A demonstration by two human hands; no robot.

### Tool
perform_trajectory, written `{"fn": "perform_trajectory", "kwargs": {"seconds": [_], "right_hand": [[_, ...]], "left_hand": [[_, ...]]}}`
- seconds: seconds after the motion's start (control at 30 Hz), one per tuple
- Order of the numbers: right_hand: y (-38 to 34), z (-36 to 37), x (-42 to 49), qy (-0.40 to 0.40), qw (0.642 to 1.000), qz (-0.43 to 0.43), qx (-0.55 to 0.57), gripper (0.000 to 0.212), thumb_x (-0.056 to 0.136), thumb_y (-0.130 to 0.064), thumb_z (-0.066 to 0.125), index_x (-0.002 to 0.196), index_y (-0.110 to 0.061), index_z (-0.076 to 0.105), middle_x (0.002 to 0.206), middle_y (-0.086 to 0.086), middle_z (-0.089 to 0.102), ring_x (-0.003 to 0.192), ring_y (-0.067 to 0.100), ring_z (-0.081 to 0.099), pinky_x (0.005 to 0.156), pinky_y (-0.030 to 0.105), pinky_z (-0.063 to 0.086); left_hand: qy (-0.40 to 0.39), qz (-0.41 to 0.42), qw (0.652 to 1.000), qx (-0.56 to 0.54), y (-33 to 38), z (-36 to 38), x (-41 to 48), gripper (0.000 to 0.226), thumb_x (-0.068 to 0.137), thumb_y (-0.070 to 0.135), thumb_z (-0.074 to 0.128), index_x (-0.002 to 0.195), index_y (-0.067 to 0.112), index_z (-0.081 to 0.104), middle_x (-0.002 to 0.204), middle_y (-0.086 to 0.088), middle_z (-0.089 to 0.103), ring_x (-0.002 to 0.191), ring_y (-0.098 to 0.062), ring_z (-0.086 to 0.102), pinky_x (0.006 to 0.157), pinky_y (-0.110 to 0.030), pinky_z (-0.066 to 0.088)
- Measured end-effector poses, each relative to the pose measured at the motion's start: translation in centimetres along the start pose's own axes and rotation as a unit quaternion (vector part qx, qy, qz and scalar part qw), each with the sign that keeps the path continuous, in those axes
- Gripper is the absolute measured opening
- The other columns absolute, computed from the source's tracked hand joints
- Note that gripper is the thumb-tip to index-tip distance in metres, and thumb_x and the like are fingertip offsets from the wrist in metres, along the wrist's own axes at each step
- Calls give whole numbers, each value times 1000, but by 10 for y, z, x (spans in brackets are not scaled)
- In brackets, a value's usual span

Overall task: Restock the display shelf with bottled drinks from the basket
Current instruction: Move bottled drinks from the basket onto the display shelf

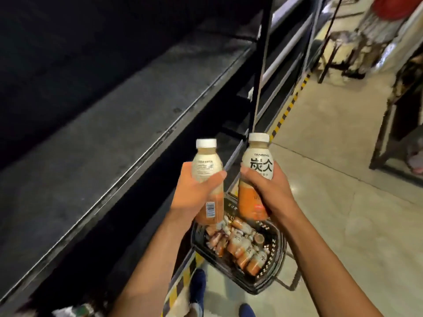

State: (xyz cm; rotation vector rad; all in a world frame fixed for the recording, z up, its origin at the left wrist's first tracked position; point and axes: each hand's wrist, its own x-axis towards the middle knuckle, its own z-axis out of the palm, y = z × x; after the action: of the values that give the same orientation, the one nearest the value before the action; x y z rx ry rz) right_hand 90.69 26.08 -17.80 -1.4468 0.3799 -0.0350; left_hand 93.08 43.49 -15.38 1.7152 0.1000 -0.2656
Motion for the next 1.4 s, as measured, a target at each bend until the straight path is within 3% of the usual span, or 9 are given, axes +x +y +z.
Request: {"fn": "perform_trajectory", "kwargs": {"seconds": [0.13, 0.27, 0.47, 0.6, 0.7, 0.83, 1.0, 1.17, 1.4], "right_hand": [[-59, 53, -40, -133, 988, -59, -48, 55, 61, -47, 80, 107, -23, 62, 92, 2, 72, 79, 16, 68, 72, 39, 57], [-96, 117, -102, -269, 958, -85, -50, 52, 65, -39, 80, 108, -18, 61, 86, -2, 70, 73, 11, 64, 66, 31, 53], [-117, 216, -230, -457, 883, -101, -35, 43, 69, -37, 81, 107, -26, 65, 95, 3, 74, 84, 17, 70, 73, 31, 57], [-116, 280, -328, -543, 833, -104, -16, 54, 62, -43, 81, 110, -25, 65, 99, 7, 73, 90, 25, 71, 78, 39, 59], [-107, 324, -405, -595, 797, -104, -6, 57, 60, -44, 82, 112, -27, 65, 99, 5, 73, 89, 21, 71, 75, 35, 58], [-93, 376, -501, -638, 764, -99, 11, 55, 59, -44, 83, 108, -28, 66, 95, 4, 74, 85, 20, 72, 69, 30, 56], [-78, 431, -583, -641, 757, -121, 25, 57, 58, -47, 82, 111, -32, 65, 97, 3, 73, 88, 24, 72, 74, 42, 60], [-80, 481, -621, -618, 770, -156, 31, 56, 60, -46, 81, 111, -28, 65, 98, 4, 73, 89, 22, 71, 74, 37, 59], [-87, 563, -618, -570, 795, -206, -14, 40, 73, -33, 84, 109, -29, 66, 97, 0, 75, 87, 17, 73, 71, 32, 56]], "left_hand": [[140, 27, 989, -40, 37, -62, -78, 42, 79, 30, 80, 109, 18, 53, 91, 2, 64, 75, -6, 65, 66, -27, 51], [262, 54, 963, -39, 59, -121, -170, 41, 79, 28, 79, 110, 22, 53, 97, 2, 66, 80, -8, 68, 69, -28, 53], [423, 107, 898, -54, 73, -206, -321, 51, 68, 41, 85, 107, 29, 54, 96, 3, 68, 81, -7, 69, 70, -30, 52], [511, 131, 847, -60, 64, -257, -428, 56, 63, 49, 85, 108, 32, 55, 90, 10, 70, 80, -6, 69, 67, -26, 50], [559, 139, 815, -68, 45, -295, -507, 55, 58, 54, 79, 106, 36, 58, 91, 8, 71, 83, -12, 71, 71, -33, 55], [578, 148, 798, -81, 25, -348, -593, 53, 61, 53, 80, 105, 30, 61, 92, 1, 72, 86, -18, 72, 74, -35, 56], [571, 163, 801, -82, 5, -417, -659, 59, 62, 52, 81, 110, 26, 59, 94, 1, 71, 86, -17, 71, 71, -27, 55], [538, 168, 820, -99, -2, -484, -680, 58, 62, 52, 83, 109, 27, 59, 96, 0, 72, 89, -19, 72, 79, -38, 58], [487, 189, 845, -114, 1, -564, -658, 59, 71, 51, 79, 117, 25, 53, 103, 4, 70, 91, -9, 71, 72, -25, 54]]}}
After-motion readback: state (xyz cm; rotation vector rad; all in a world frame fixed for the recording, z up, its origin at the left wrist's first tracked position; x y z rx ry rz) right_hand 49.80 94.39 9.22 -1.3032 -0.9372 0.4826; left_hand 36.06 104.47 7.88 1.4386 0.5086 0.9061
